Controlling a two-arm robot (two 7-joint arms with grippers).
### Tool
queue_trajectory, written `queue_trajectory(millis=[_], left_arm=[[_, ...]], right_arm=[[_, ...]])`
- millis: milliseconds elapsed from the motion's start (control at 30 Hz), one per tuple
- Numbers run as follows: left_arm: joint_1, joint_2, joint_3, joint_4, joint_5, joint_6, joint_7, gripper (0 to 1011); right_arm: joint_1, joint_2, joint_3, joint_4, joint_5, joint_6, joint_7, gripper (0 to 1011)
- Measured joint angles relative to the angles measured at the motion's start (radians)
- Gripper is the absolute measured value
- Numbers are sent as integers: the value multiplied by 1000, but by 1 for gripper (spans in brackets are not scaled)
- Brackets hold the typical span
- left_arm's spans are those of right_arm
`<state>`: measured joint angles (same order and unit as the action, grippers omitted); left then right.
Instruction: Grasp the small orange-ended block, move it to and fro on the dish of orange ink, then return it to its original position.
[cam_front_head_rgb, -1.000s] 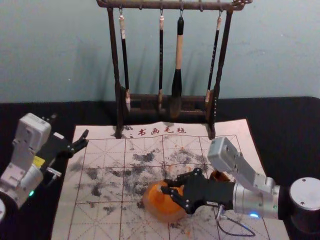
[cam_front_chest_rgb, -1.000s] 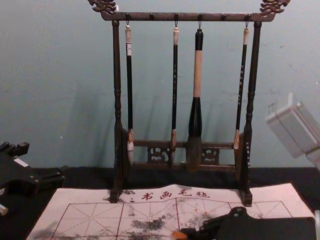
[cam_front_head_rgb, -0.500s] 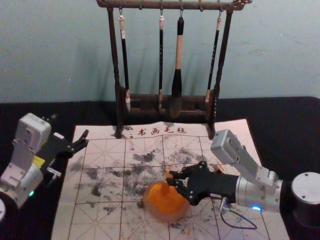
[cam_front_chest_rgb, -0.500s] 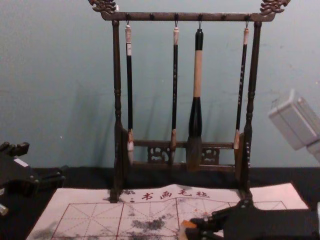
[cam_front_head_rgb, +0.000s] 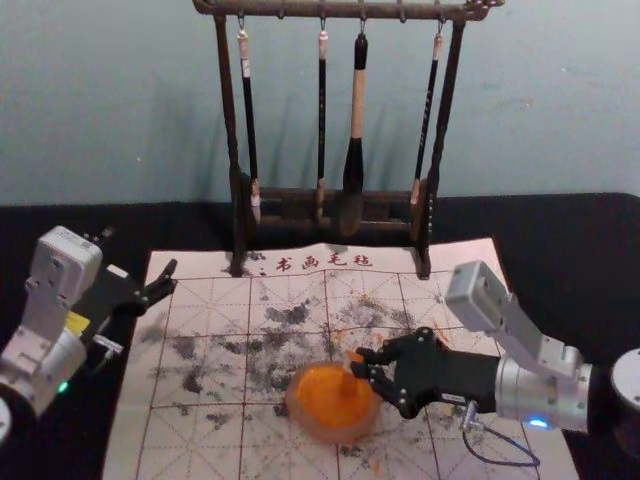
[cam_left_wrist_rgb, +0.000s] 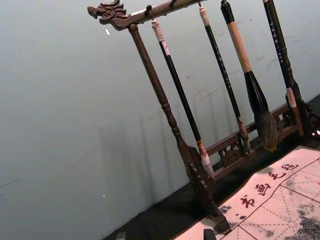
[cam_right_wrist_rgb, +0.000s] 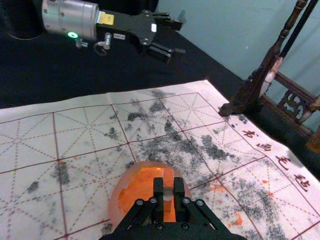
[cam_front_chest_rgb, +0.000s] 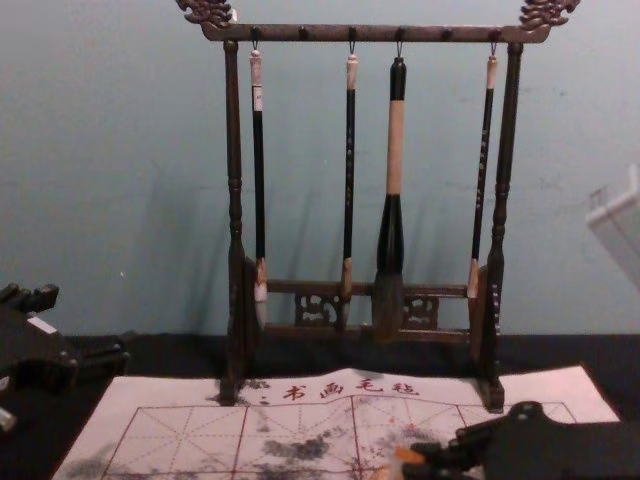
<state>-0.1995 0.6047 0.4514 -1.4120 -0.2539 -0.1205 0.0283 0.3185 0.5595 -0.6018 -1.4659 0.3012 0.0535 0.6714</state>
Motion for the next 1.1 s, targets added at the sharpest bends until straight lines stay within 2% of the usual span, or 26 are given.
queue_trajectory(millis=[367, 633, 833, 1100], left_arm=[[0, 0, 0, 0, 0, 0, 0, 1001], [0, 0, 0, 0, 0, 0, 0, 1001], [0, 0, 0, 0, 0, 0, 0, 1001], [0, 0, 0, 0, 0, 0, 0, 1001]], right_arm=[[-36, 45, 3, -55, 27, 4, 25, 80], [-45, 58, -12, -75, 33, 3, 40, 80], [-42, 54, -26, -76, 29, -1, 41, 80], [-16, 31, -45, -49, 6, -6, 36, 81]])
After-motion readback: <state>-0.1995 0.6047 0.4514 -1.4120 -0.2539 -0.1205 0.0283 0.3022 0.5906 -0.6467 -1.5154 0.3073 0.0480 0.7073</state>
